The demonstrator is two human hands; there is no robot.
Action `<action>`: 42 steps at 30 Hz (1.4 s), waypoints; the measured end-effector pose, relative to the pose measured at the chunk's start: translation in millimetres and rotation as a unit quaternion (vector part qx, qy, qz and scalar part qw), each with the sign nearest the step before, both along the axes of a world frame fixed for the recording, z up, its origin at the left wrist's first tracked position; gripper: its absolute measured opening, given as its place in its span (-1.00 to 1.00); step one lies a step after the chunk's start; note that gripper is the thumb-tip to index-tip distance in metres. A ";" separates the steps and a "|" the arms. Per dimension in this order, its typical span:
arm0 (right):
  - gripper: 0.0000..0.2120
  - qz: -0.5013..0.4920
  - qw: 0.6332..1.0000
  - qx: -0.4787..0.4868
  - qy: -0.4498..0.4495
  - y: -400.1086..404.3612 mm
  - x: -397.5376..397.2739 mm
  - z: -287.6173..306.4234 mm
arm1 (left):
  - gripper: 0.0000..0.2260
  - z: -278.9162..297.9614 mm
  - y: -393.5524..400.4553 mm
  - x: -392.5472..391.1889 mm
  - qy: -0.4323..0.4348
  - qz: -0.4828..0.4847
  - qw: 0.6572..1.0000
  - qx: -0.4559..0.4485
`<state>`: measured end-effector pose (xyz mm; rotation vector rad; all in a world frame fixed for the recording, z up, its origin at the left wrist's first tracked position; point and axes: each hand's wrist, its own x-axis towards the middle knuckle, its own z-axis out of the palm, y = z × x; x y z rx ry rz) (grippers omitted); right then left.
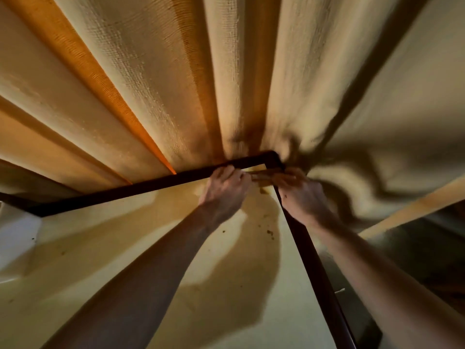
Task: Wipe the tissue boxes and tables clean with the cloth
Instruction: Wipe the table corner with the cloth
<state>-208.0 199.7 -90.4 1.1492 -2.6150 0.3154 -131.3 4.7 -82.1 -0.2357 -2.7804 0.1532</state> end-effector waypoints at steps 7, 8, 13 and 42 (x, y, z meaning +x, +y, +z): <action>-0.56 -0.058 0.990 0.006 -0.130 12.1 34.6 -24.2 | -0.65 -40.3 -10.4 33.5 -0.085 0.007 0.994 0.075; -0.51 -0.058 0.986 0.000 -0.154 6.8 36.0 -23.1 | -0.63 -39.8 -17.1 39.2 -0.082 0.030 0.991 0.104; -0.44 -0.065 0.972 0.047 -0.222 -37.6 36.5 -33.4 | -0.59 -37.6 -65.3 78.5 -0.114 0.192 0.960 0.167; -0.28 0.034 0.958 0.092 -0.269 -196.3 103.4 -61.8 | -0.50 -64.8 -110.2 134.1 -0.264 0.314 0.896 0.168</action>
